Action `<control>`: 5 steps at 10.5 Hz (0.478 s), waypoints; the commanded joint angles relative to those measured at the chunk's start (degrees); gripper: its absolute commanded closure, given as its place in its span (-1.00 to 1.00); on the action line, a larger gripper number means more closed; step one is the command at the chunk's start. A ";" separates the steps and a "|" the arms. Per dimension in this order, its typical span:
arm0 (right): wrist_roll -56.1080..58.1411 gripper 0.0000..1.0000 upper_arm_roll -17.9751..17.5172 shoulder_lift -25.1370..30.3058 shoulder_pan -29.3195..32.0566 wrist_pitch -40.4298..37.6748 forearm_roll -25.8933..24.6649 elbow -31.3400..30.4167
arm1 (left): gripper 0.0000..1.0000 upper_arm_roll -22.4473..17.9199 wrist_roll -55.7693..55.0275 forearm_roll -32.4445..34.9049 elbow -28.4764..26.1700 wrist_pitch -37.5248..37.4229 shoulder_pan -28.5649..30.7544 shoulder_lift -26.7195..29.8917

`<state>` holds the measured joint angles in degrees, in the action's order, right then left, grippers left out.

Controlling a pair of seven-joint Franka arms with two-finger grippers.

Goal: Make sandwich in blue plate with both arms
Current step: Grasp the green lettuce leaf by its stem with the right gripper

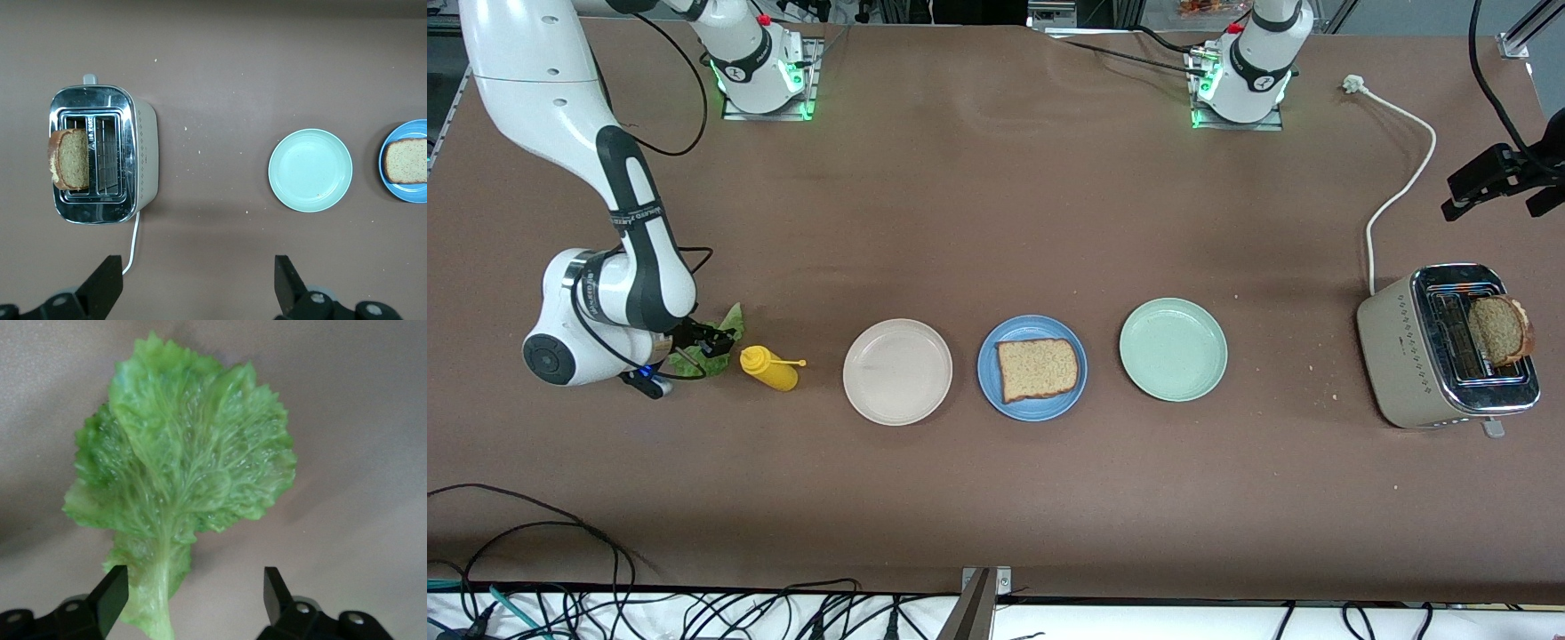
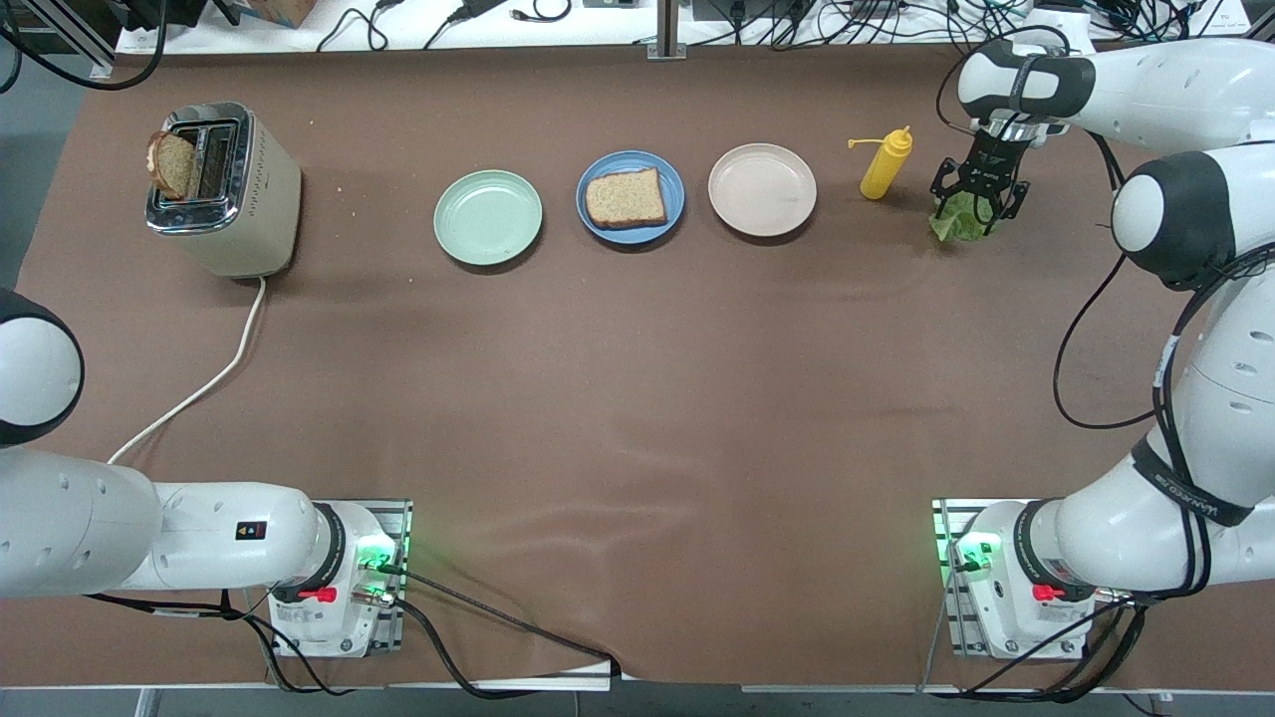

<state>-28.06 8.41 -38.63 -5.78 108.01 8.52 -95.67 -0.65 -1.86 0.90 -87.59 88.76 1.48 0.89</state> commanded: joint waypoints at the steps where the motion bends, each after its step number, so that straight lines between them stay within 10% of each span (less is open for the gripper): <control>1: -0.50 -0.16 -0.06 0.13 -0.20 0.71 0.97 -0.31 | -1.00 0.91 -0.25 1.47 3.12 -1.66 -0.43 -1.77; 5: -0.50 0.73 -0.15 0.13 -0.29 0.28 1.06 -0.14 | -1.00 0.83 0.01 1.65 3.92 -1.66 -0.43 -1.95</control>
<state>-28.12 8.41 -38.63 -5.98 108.08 8.57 -95.67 0.13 -1.86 0.90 -86.06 88.66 1.21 0.08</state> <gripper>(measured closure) 0.612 0.000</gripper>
